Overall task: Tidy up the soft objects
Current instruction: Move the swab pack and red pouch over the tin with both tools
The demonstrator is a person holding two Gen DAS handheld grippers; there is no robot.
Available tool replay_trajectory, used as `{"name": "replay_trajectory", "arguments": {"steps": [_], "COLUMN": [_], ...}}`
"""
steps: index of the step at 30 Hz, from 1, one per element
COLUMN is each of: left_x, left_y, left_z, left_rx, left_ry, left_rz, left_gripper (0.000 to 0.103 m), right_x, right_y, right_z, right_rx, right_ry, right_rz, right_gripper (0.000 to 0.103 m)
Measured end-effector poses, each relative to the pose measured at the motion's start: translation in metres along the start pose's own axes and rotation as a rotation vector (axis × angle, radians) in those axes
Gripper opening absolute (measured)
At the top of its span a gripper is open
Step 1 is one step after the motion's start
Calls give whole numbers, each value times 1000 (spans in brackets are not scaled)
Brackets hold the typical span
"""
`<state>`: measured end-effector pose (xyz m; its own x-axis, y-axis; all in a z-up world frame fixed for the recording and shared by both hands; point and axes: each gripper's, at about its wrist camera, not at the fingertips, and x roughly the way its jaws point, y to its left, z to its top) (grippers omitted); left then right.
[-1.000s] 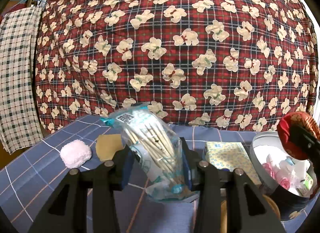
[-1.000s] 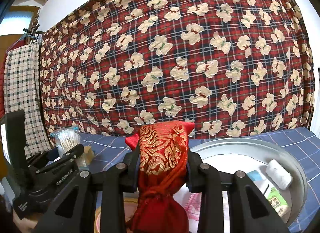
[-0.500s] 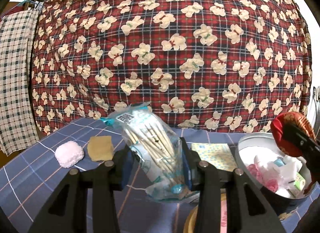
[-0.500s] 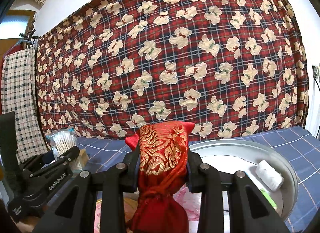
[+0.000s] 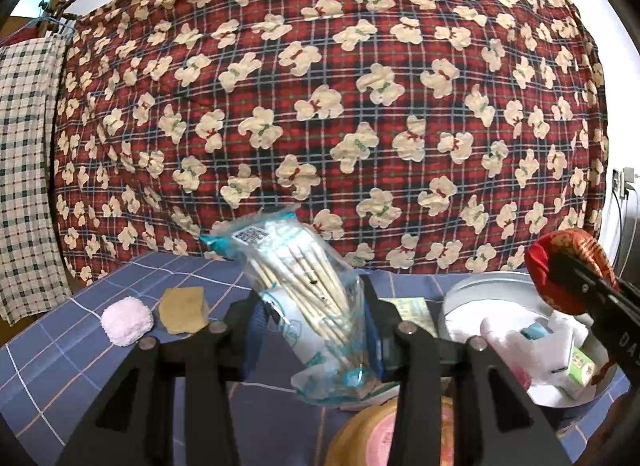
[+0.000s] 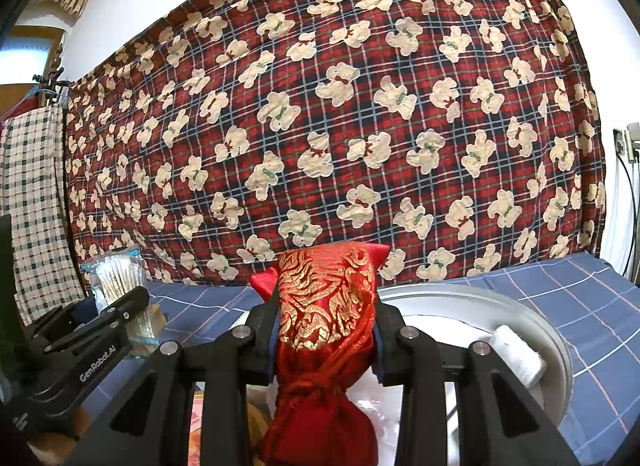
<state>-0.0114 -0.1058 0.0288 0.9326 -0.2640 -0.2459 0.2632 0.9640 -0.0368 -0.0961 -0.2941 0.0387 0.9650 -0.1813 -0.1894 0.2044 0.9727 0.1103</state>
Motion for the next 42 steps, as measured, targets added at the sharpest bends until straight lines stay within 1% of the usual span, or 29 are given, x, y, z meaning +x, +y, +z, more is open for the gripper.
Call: {"name": "replay_trajectory", "arguments": {"steps": [7, 18, 23, 42], "left_x": [-6, -10, -9, -2], "left_y": [-18, -55, -74, -125], "left_z": [2, 1, -1, -4], "left_rx": [24, 69, 88, 143], "left_ry": [-8, -3, 4, 34], "left_rz": [-29, -97, -136, -236], "left_gripper": [41, 41, 41, 41], "right_x": [-4, -7, -6, 0], "right_y": [-15, -46, -59, -101], "right_z": [2, 6, 7, 11], "right_rx": [10, 14, 16, -2], "right_ry": [-10, -15, -10, 10], "right_rz": [-23, -80, -107, -195], "right_gripper": [37, 37, 37, 37]}}
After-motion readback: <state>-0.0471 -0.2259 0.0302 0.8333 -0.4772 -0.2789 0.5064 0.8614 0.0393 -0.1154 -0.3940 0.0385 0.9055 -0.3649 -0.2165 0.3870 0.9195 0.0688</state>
